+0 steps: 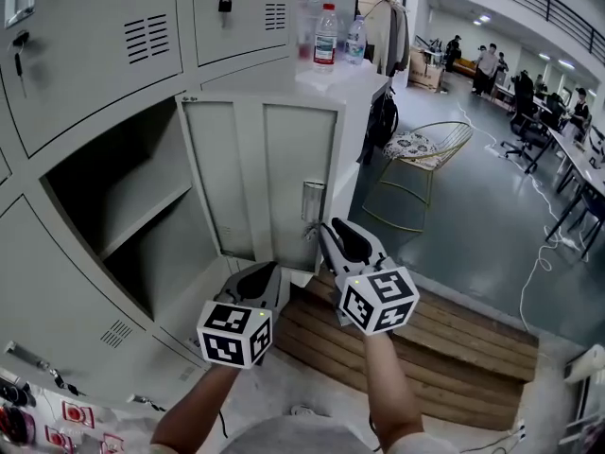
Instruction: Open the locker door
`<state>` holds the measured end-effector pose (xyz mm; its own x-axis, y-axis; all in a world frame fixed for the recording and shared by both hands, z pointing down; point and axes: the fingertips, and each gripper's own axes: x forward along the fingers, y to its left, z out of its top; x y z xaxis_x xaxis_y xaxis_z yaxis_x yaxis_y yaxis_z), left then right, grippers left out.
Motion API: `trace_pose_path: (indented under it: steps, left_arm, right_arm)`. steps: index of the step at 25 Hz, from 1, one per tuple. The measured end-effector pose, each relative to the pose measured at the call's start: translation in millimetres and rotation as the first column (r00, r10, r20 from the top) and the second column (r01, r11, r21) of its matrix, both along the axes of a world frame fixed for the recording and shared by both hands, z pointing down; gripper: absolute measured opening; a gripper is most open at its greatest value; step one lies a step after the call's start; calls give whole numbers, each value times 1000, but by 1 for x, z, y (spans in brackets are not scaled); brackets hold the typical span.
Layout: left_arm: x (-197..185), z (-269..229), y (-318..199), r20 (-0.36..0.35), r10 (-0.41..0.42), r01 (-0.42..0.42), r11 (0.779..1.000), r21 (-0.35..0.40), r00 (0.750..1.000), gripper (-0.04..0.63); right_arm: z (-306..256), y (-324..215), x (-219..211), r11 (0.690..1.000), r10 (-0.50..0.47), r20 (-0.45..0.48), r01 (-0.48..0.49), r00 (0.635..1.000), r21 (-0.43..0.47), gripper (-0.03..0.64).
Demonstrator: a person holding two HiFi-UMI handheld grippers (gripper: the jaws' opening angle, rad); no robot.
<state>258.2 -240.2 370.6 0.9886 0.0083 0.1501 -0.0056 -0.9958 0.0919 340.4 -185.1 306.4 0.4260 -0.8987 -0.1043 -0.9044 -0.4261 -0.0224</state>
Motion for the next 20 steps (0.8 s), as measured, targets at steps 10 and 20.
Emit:
trace_pose_path:
  steps: [10, 20]
  left_arm:
    - [-35, 4, -22, 2, -71, 71, 997, -13, 997, 6]
    - [-78, 6, -47, 0, -165, 164, 986, -23, 986, 6]
  right_arm:
    - [14, -24, -57, 998, -69, 20, 69, 997, -10, 59]
    - [30, -56, -117, 983, -178, 46, 180, 983, -33, 22]
